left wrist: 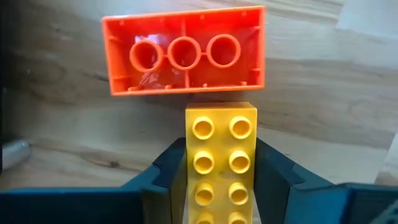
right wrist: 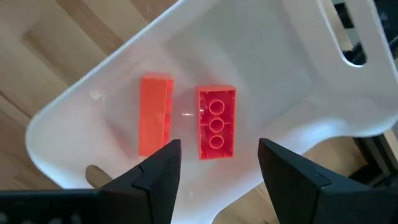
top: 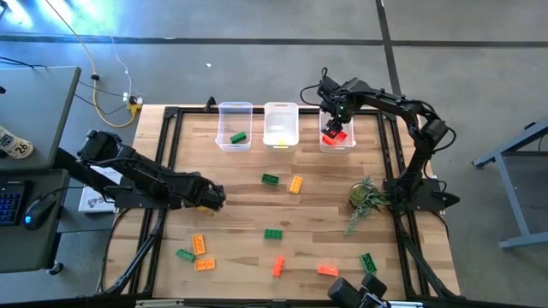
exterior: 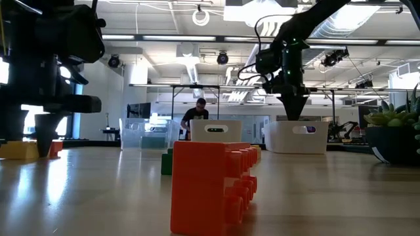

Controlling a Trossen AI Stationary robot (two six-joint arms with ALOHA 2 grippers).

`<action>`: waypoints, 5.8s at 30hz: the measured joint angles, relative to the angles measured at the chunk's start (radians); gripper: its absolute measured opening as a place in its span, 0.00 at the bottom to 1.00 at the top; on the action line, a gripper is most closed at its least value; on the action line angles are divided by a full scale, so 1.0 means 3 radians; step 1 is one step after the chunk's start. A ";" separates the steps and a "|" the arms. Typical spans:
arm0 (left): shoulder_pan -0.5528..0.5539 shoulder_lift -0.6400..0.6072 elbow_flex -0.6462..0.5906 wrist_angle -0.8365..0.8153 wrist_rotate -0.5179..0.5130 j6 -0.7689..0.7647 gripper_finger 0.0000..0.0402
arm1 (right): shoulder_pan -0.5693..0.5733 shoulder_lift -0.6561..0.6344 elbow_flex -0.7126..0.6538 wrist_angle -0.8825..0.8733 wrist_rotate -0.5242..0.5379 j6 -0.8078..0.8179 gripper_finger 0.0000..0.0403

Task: Sort & place blocks by color
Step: Put the yellow game piece into the left white bin

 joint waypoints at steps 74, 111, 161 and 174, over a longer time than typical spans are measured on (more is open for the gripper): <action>0.2403 -0.0724 0.0148 0.4257 0.0009 0.3360 0.30 | 0.1832 -0.0001 0.0658 0.2616 0.0149 0.1418 0.50; 0.2374 -0.0214 0.0870 0.3910 0.0059 0.3891 0.30 | 0.1748 -0.0003 0.0658 0.2665 0.0650 0.1579 0.48; 0.2693 0.0642 0.0872 0.4789 0.0274 0.3730 0.38 | 0.1315 0.0074 0.0651 0.1755 0.0722 0.1650 0.15; 0.3037 0.0493 0.0870 0.4833 0.0911 0.4166 0.37 | 0.1241 0.0239 0.0656 0.1512 0.0579 0.1673 0.15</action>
